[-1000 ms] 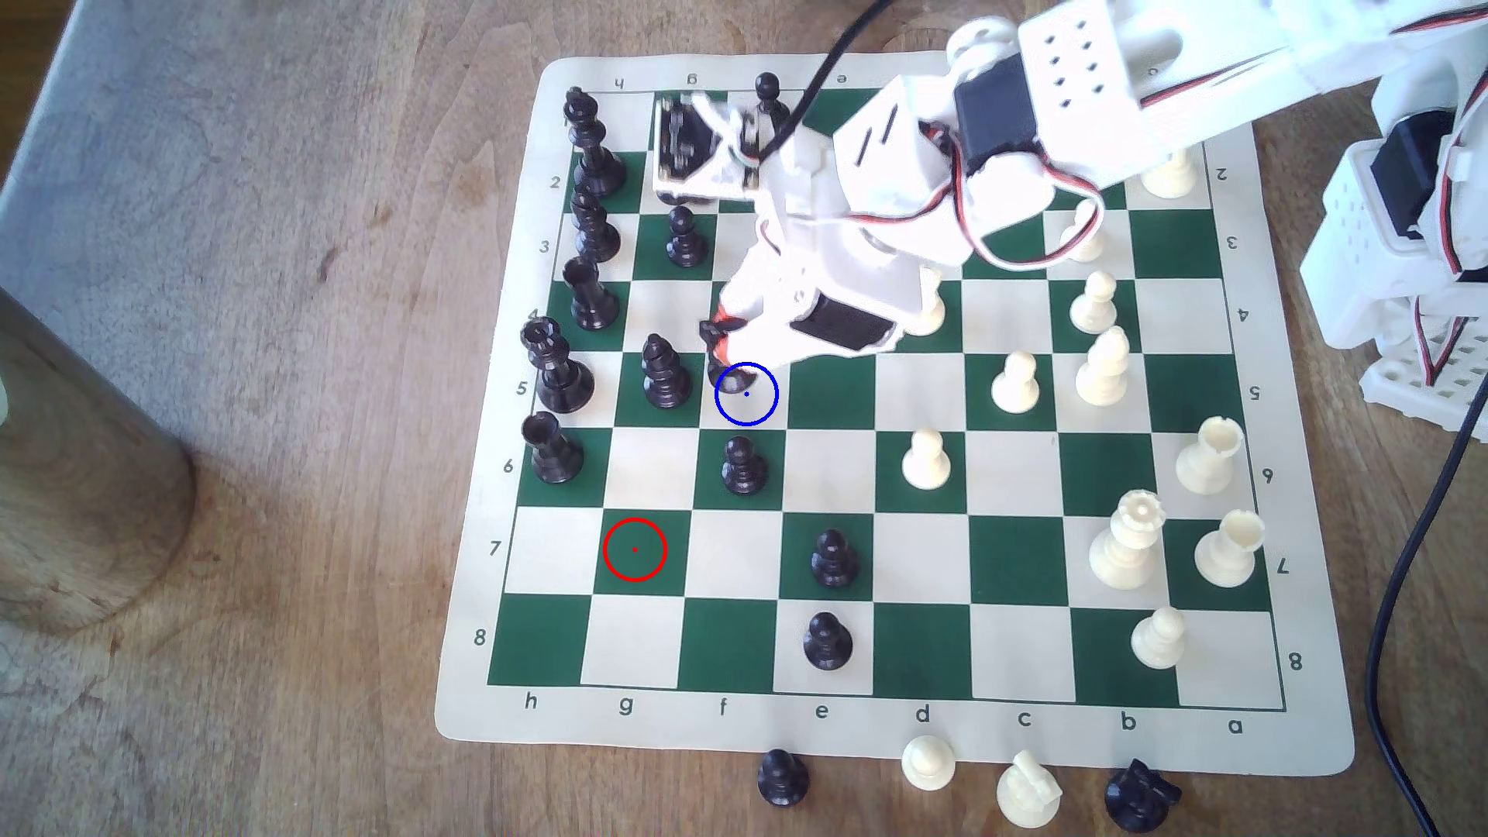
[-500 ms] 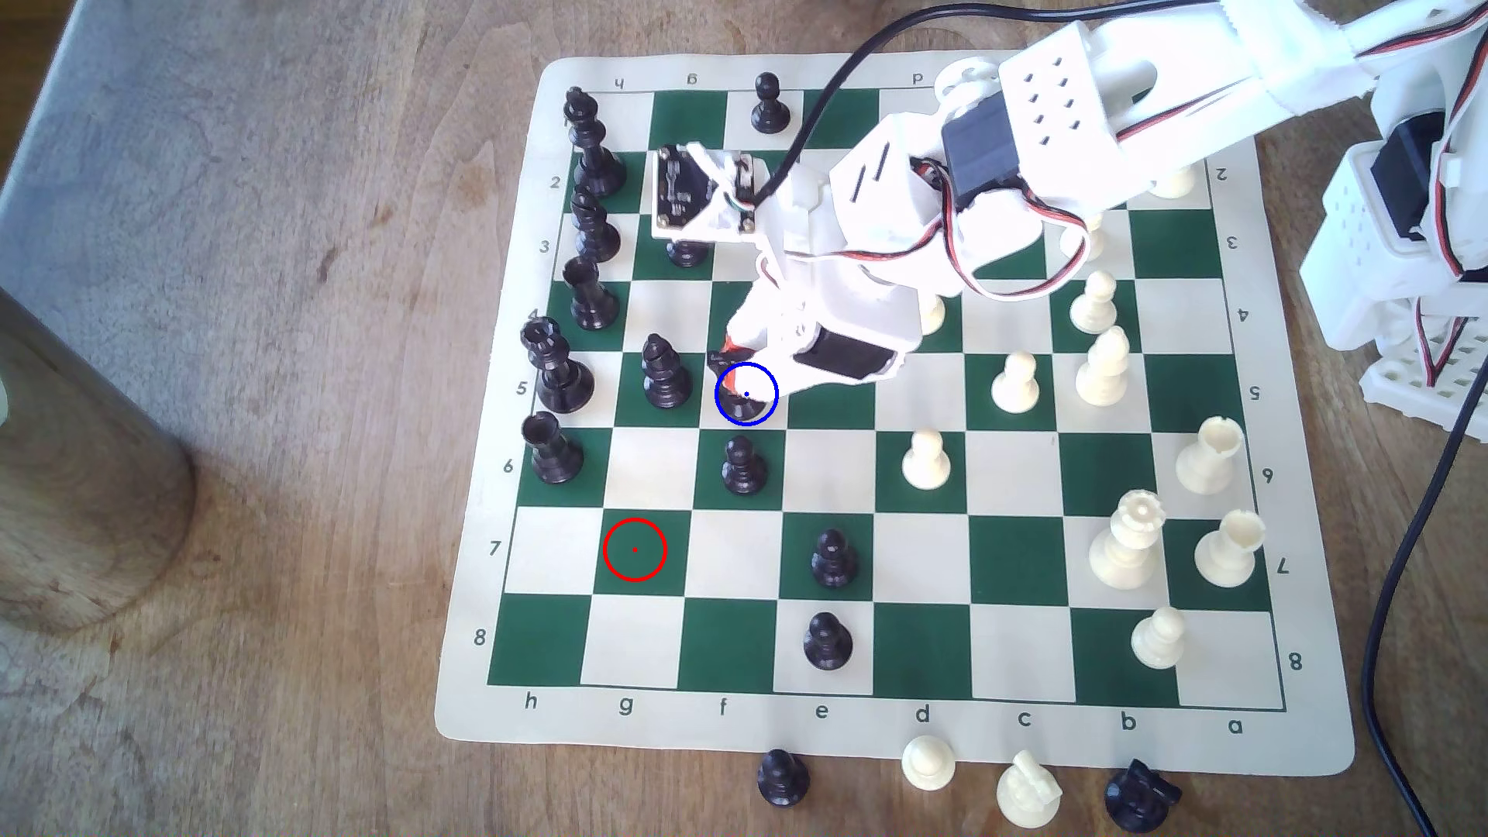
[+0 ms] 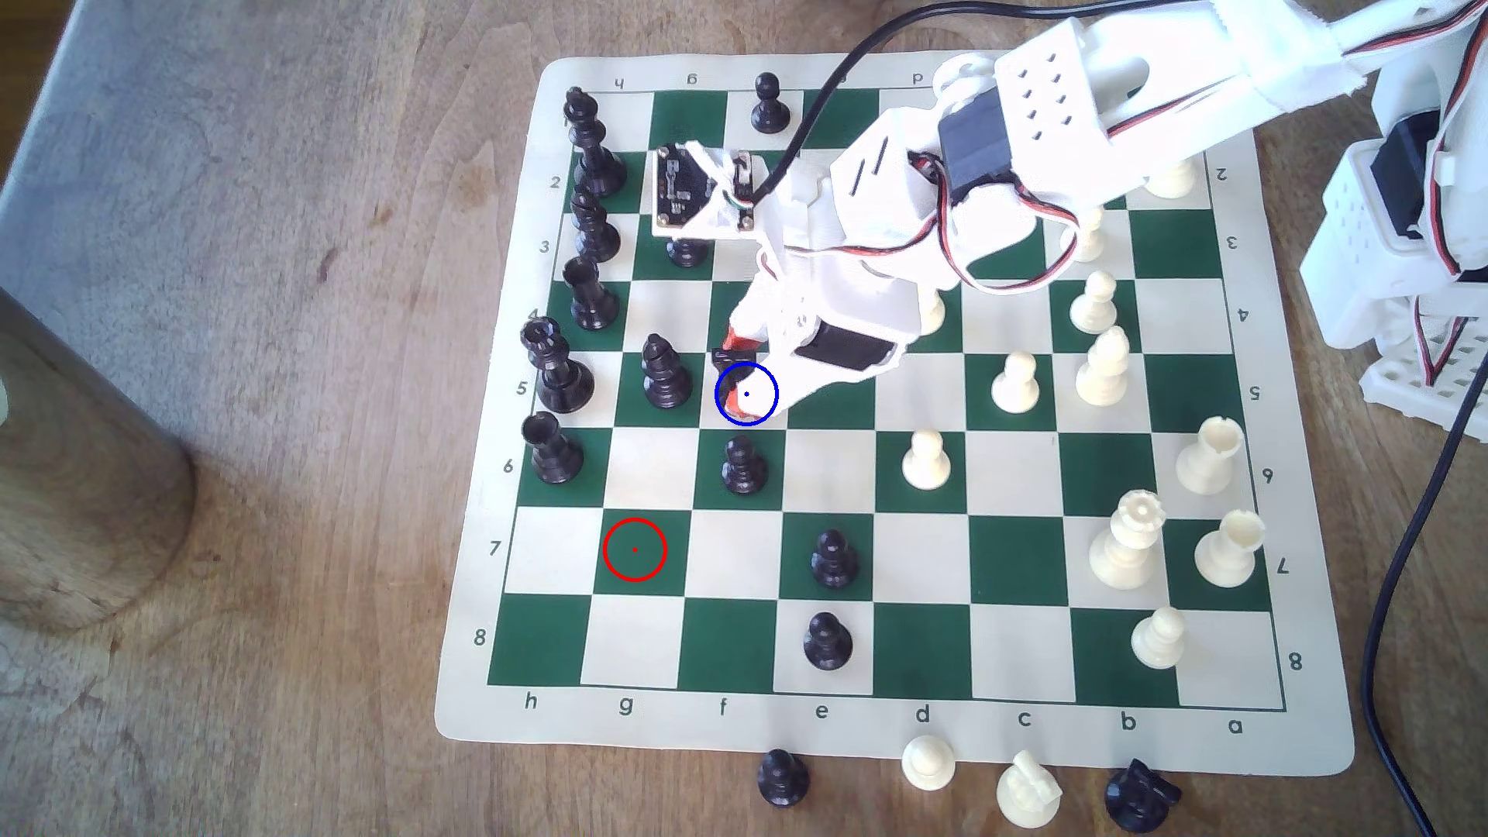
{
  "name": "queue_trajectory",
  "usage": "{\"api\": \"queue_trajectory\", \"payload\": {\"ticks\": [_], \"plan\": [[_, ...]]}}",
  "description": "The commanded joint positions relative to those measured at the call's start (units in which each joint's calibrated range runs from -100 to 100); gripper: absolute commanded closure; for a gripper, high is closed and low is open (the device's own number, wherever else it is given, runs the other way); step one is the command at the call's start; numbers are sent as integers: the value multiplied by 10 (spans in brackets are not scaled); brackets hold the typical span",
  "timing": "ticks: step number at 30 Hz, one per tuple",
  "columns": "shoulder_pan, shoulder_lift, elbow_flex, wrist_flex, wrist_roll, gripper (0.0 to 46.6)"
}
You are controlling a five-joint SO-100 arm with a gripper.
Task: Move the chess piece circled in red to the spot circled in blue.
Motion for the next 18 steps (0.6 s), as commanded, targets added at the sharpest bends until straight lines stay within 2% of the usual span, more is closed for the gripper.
{"api": "queue_trajectory", "payload": {"ticks": [1,5,12,18], "plan": [[3,-54,1,20,2,324],[3,-98,19,48,2,324],[-17,-198,27,158,-19,318],[-54,-352,122,220,-38,326]]}}
